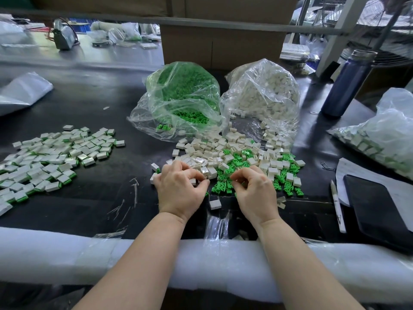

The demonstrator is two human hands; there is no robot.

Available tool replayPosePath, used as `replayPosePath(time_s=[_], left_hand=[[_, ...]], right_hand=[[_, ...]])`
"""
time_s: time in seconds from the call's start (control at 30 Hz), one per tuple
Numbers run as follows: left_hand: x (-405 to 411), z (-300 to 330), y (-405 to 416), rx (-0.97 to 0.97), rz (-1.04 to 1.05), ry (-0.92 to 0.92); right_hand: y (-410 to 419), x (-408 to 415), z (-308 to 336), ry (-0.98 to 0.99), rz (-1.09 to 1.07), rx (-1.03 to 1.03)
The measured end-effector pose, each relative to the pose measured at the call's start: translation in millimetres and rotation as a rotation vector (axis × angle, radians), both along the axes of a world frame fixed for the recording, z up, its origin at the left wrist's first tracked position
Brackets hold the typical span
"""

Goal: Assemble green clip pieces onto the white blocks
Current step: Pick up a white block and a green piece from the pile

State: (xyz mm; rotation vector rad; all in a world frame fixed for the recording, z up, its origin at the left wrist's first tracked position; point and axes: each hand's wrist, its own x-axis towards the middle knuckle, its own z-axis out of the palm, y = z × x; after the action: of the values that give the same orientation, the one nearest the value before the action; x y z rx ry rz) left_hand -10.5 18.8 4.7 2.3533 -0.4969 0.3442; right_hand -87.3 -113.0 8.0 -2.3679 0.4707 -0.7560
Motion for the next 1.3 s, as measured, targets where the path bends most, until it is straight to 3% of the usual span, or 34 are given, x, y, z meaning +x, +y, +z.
replayPosePath(time_s=[0.47, 0.67, 1.07, 1.3], left_hand=[[2.3, -4.1, -2.2, 0.151, 0.017, -0.026], [2.1, -4.5, -1.6, 0.177, 0.007, -0.020], [2.8, -5.1, -3.1, 0.169, 0.027, -0.039], [2.6, -3.4, -1.2, 0.027, -0.075, -0.038]], right_hand=[[3.6, -0.4, -0.6, 0.176, 0.089, -0.152], [3.4, 1.4, -2.6, 0.155, 0.078, -0.188], [5.3, -0.1, 1.1, 0.022, 0.087, -0.065], [5.7, -0.4, 1.5, -0.034, 0.081, 0.004]])
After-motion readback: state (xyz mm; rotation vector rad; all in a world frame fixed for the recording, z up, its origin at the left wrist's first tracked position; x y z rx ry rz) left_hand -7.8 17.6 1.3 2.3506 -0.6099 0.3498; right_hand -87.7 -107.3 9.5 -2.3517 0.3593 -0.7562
